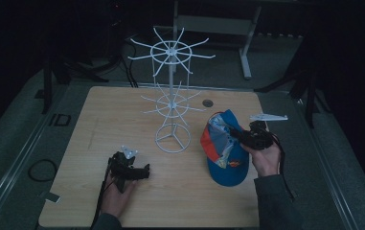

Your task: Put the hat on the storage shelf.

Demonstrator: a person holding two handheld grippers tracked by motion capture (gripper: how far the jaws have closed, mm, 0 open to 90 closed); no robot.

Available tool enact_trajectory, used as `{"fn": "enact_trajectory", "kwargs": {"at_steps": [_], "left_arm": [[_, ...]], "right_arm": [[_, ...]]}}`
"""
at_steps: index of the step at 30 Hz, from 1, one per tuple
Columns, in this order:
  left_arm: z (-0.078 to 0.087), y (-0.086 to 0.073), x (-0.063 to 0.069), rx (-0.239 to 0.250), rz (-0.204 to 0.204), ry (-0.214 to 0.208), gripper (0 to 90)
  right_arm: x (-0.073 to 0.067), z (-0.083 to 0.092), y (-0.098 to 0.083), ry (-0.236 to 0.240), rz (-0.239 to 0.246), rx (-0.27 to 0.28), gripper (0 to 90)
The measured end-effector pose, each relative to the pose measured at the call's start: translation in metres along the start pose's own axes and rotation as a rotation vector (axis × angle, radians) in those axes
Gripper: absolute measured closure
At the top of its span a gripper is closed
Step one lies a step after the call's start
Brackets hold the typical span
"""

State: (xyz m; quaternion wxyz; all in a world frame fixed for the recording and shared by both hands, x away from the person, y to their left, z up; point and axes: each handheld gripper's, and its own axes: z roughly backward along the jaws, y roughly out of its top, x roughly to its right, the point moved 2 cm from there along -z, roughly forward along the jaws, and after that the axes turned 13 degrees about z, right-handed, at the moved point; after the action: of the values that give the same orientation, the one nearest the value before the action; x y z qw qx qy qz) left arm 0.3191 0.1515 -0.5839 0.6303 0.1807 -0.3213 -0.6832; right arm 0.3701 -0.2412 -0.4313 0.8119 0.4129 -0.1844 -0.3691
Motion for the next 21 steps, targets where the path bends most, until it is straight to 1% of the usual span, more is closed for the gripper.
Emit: {"fn": "enact_trajectory", "kwargs": {"at_steps": [2, 4, 7, 13, 18, 21], "left_arm": [[0.0, 0.0, 0.0, 0.0, 0.0, 0.0, 1.4], [0.0, 0.0, 0.0, 0.0, 0.0, 0.0, 1.4], [0.0, 0.0, 0.0, 0.0, 0.001, -0.001, 1.4], [0.0, 0.0, 0.0, -0.001, 0.002, -0.001, 1.4], [0.0, 0.0, 0.0, -0.001, 0.002, -0.001, 1.4], [0.0, 0.0, 0.0, -0.001, 0.002, -0.001, 1.4]], "right_arm": [[-0.003, 0.003, 0.001, 0.004, 0.01, 0.006, 87.6], [-0.005, 0.006, 0.002, 0.022, 0.012, 0.015, 87.6], [-0.008, 0.01, 0.004, 0.033, 0.017, 0.026, 87.6], [-0.011, 0.02, 0.006, 0.034, 0.038, 0.038, 87.6], [-0.009, 0.026, 0.005, 0.052, 0.026, 0.056, 87.5], [-0.009, 0.03, 0.005, 0.052, 0.027, 0.061, 87.5]]}}
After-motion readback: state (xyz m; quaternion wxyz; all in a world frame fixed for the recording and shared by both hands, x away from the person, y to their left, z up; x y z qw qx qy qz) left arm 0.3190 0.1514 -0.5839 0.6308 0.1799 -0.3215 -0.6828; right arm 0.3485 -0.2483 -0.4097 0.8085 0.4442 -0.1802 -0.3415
